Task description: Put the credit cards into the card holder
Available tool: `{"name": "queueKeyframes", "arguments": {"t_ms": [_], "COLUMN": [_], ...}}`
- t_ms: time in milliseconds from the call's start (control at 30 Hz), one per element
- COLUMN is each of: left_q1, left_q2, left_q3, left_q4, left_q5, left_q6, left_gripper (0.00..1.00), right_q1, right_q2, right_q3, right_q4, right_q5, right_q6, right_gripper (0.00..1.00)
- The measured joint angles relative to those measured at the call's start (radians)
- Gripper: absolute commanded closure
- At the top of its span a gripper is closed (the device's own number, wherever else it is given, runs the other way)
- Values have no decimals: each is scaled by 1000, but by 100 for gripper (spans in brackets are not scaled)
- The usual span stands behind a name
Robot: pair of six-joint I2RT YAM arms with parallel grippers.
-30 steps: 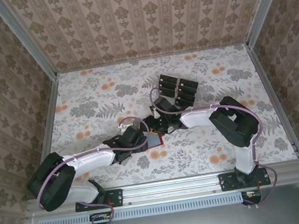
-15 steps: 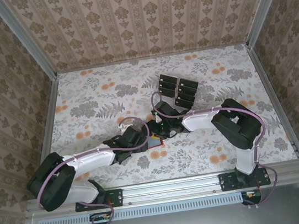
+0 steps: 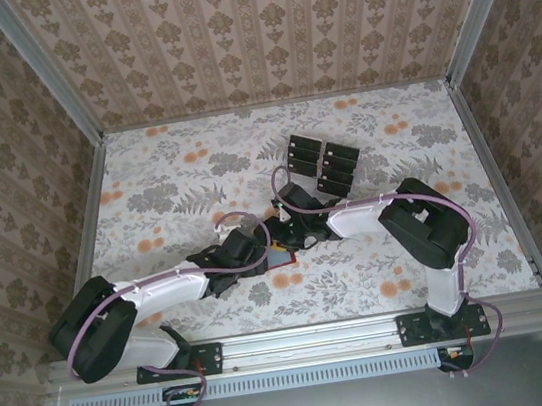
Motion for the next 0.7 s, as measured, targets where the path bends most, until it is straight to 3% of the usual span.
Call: {"name": "queueKeyframes", "arguments": {"t_ms": [233,700], "left_q1": [0,9], "left_q2": [-31,-314], "left_q3": [0,-12], "left_q4": [-10,-106], "left_q5": [0,-25], "left_q6": [0,0], "left_gripper": [0,0], "right_q1": [0,6], "right_q2": [2,3], "right_q3": [0,40], "right_q4": [6,28], "right_q5": [-2,-2], "right_q6": [17,43], "right_gripper": [43,43]}}
